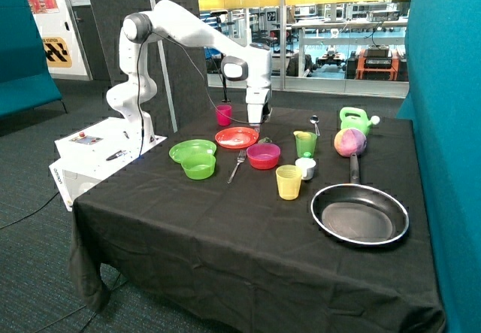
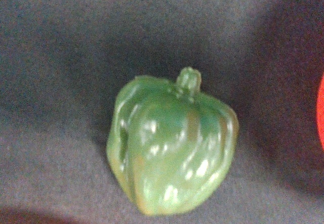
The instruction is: Stack the bowls
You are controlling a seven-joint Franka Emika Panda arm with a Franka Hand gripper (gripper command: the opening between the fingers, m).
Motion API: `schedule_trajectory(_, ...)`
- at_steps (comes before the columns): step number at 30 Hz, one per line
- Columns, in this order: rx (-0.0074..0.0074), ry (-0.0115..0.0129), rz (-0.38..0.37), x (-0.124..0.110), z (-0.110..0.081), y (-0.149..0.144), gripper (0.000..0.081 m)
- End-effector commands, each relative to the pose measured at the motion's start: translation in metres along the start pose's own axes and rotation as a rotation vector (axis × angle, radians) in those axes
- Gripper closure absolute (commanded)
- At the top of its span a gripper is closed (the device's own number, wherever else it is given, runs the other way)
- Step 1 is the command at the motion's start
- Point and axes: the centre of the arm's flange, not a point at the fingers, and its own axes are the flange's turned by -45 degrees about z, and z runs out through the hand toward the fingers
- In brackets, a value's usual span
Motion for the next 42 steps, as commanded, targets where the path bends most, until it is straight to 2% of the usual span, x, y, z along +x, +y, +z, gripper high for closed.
schedule_trajectory(1,-0.0013,0.0029,0.004,-0.019,-0.014,0.003,0.0184)
schedule_trajectory(11,-0.0012,0.0029,0.037,-0.041,-0.024,0.012,0.0200)
schedule_trajectory(19,-0.0012,0.0030,0.073,-0.063,-0.026,0.001,0.0222)
schedule_trajectory(30,-0.0011,0.0030,0.110,-0.098,-0.013,-0.017,0.0242)
schedule_trajectory(42,-0.0012,0.0030,0.087,-0.110,-0.009,-0.026,0.0263)
